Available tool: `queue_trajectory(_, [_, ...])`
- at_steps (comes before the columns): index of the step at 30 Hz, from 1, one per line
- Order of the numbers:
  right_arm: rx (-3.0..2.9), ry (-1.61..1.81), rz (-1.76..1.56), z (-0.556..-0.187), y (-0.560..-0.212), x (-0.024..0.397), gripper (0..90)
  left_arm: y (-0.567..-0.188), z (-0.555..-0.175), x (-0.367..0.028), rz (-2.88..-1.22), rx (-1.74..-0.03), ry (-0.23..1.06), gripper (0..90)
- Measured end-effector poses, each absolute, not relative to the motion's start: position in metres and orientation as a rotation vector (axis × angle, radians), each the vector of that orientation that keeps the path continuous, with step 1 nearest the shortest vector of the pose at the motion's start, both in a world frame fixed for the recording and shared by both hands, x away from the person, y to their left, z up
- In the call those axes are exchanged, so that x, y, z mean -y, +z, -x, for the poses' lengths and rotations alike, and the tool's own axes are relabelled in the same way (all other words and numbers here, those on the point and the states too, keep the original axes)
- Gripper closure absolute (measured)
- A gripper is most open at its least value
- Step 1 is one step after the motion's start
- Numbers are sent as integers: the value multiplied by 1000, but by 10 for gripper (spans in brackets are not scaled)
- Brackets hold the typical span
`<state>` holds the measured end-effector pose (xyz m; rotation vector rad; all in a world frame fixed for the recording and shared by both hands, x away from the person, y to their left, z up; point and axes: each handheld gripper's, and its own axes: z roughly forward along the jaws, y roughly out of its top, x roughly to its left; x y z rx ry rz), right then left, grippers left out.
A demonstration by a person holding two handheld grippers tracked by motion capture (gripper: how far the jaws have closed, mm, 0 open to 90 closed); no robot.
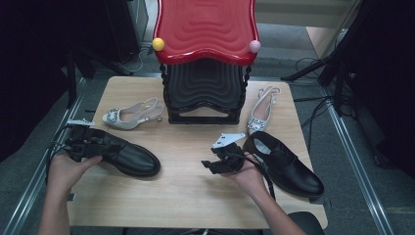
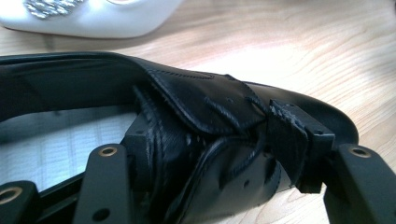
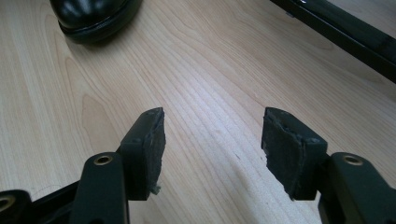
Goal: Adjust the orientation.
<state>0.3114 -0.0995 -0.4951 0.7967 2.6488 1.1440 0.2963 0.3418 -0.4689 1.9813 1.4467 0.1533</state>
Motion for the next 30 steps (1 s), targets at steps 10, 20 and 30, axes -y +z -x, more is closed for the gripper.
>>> queue_trajectory(10, [-2658, 1135, -780, -310, -497, 97, 407, -462, -299, -341, -1938, -1460, 8, 613])
queue_trajectory(20, [-2644, 1154, -785, -311, -494, 99, 411, -437, -292, -317, -1964, -1416, 5, 752])
queue_trajectory(30, [-2630, 1167, -773, -307, -492, 99, 412, -408, -285, -282, -1958, -1313, -7, 754])
